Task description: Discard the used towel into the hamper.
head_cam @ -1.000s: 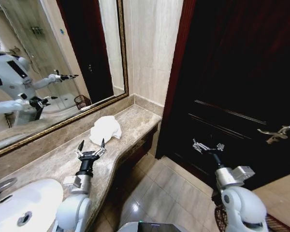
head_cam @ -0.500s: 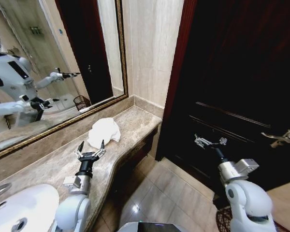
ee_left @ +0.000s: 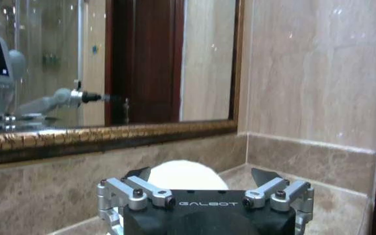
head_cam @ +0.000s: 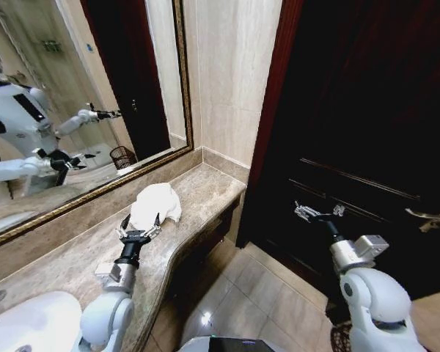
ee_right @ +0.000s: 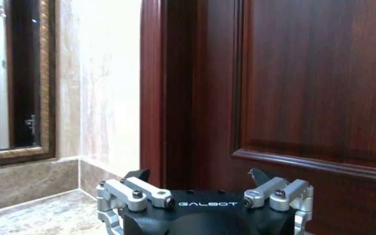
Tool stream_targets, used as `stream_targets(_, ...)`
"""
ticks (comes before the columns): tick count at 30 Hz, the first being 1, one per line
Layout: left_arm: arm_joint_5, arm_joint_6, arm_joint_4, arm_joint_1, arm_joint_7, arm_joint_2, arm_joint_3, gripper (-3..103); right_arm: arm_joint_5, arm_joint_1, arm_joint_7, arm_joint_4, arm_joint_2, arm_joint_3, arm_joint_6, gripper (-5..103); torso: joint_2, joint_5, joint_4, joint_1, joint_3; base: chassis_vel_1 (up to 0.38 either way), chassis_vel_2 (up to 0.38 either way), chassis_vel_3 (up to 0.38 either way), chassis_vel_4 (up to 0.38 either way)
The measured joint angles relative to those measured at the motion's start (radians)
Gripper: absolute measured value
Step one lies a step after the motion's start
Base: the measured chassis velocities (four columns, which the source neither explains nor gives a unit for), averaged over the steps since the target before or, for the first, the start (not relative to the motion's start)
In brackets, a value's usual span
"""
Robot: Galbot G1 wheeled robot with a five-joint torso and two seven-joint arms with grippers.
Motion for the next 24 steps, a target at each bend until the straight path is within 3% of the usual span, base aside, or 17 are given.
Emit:
stream_targets(1, 0.0, 0.0, 0.0, 0.0, 0.0, 0.0, 0.0, 100, 0.0, 0.0, 0.0, 0.0, 0.0, 0.0, 0.0, 100, 0.0, 0.0, 0.0, 0.0, 0.0, 0.0, 0.0, 0.0, 0.0)
stream_targets(4, -0.037, 0.1, 0.01, -0.045, -0.04, 0.036, 0.014, 100, 0.017, 0.005, 0.008, -0.017, -0.028, 0.003, -0.002, 100, 0.0, -0.0001, 0.0, 0.0, 0.0, 0.0, 0.0, 0.0, 0.0)
stream_targets(5, -0.037, 0.1, 0.01, -0.045, -0.04, 0.036, 0.014, 100, 0.017, 0.005, 0.008, -0.017, -0.028, 0.003, -0.002, 100, 0.0, -0.0001, 0.0, 0.0, 0.0, 0.0, 0.0, 0.0, 0.0)
stream_targets(7, -0.093, 0.184, 0.016, -0.1, -0.089, 0.072, 0.024, 100, 0.022, 0.0, 0.008, -0.03, -0.048, 0.005, 0.004, 100, 0.0, 0.0, -0.0001, 0.0, 0.0, 0.0, 0.0, 0.0, 0.0)
stream_targets(11, -0.157, 0.248, 0.038, -0.16, -0.14, 0.114, 0.031, 100, 0.022, -0.008, 0.007, -0.037, -0.065, 0.005, 0.017, 100, 0.0, -0.0001, -0.0002, 0.0, 0.0, 0.0, 0.0, 0.0, 0.0)
stream_targets(14, -0.242, 0.353, 0.103, -0.251, -0.243, 0.18, 0.038, 100, 0.022, -0.017, 0.007, -0.031, -0.079, 0.003, 0.023, 100, 0.0, -0.0003, -0.0004, 0.0, 0.0, 0.0, 0.0, 0.0, 0.0)
stream_targets(15, -0.242, 0.353, 0.103, -0.251, -0.243, 0.18, 0.038, 100, 0.022, -0.017, 0.007, -0.031, -0.079, 0.003, 0.023, 100, 0.0, -0.0003, -0.0004, 0.0, 0.0, 0.0, 0.0, 0.0, 0.0)
stream_targets(17, -0.295, 0.422, 0.116, -0.28, -0.307, 0.203, 0.031, 100, 0.022, -0.01, 0.008, -0.034, -0.089, -0.002, 0.023, 100, 0.0, -0.0003, 0.0, 0.0, 0.0, 0.0, 0.0, 0.0, 0.0)
stream_targets(24, -0.359, 0.457, 0.195, -0.359, -0.318, 0.254, 0.048, 100, 0.022, -0.007, 0.018, -0.039, -0.106, 0.006, 0.027, 100, 0.0, -0.0001, -0.0008, 0.0, 0.0, 0.0, 0.0, 0.0, 0.0)
